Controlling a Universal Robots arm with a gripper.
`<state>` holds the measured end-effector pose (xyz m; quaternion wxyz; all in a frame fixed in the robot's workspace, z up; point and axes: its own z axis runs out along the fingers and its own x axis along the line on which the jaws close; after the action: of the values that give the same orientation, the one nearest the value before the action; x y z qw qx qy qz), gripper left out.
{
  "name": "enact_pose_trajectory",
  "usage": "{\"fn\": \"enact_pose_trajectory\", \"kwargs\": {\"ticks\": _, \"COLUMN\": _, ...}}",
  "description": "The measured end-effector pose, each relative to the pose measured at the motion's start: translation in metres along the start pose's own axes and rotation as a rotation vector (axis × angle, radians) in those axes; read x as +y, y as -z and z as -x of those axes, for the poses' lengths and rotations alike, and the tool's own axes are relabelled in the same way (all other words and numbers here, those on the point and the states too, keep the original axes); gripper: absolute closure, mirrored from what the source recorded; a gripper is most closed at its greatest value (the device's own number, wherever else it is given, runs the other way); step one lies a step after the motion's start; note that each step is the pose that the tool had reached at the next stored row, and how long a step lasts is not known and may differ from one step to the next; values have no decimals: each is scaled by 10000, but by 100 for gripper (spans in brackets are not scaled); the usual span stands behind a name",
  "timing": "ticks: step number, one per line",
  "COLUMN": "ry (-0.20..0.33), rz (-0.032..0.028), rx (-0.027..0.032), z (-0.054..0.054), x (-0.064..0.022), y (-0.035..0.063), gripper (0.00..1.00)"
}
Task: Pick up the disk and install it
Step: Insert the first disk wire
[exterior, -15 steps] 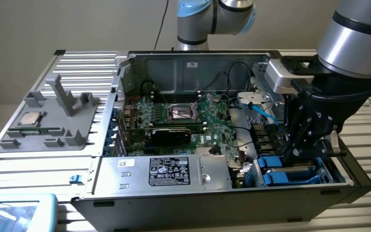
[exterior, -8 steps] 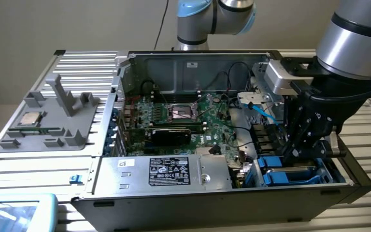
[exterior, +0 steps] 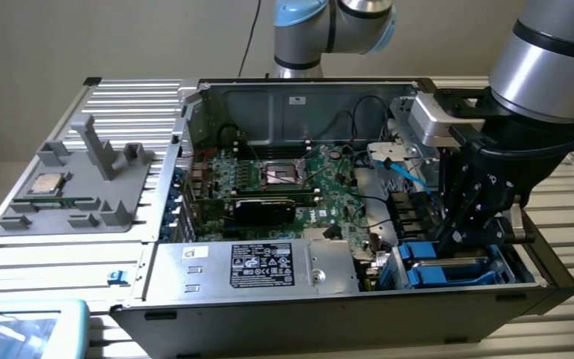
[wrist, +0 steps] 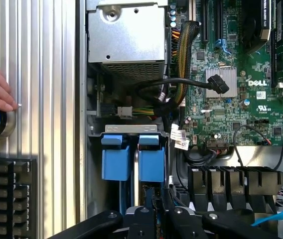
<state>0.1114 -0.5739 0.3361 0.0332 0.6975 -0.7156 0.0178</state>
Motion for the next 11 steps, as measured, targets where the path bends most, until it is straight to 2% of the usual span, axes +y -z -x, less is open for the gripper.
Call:
{"fn": "enact_pose_trajectory", "kwargs": {"ticks": 5, "ry": 0, "rz": -1, "rx": -2, "z": -1, "x": 0, "y": 4, "gripper": 84}}
{"fn": "enact_pose_trajectory", "kwargs": {"ticks": 6, "ry": 0, "rz": -1, "rx": -2, "z": 0, "x": 0, "y": 12, "gripper": 83}}
{"fn": "enact_pose_trajectory", "kwargs": {"ticks": 7, "ry": 1, "rz": 0, "rx": 0, "z": 0, "x": 0, "y": 21, "gripper": 76}}
{"fn": "enact_pose_trajectory", "kwargs": {"ticks": 8, "ry": 0, "rz": 0, "rx": -4, "z": 2, "x": 0, "y": 27, "gripper": 76}}
{"fn": "enact_pose_trajectory", "kwargs": {"ticks": 9, "ry": 0, "rz": 0, "rx": 0, "z": 4, "x": 1, "y": 41, "gripper": 70}}
{"fn": "enact_pose_trajectory", "kwargs": {"ticks": 11, "ry": -1, "rz": -1, "rx": 20, "z": 8, "x": 2, "y": 99, "gripper": 70}}
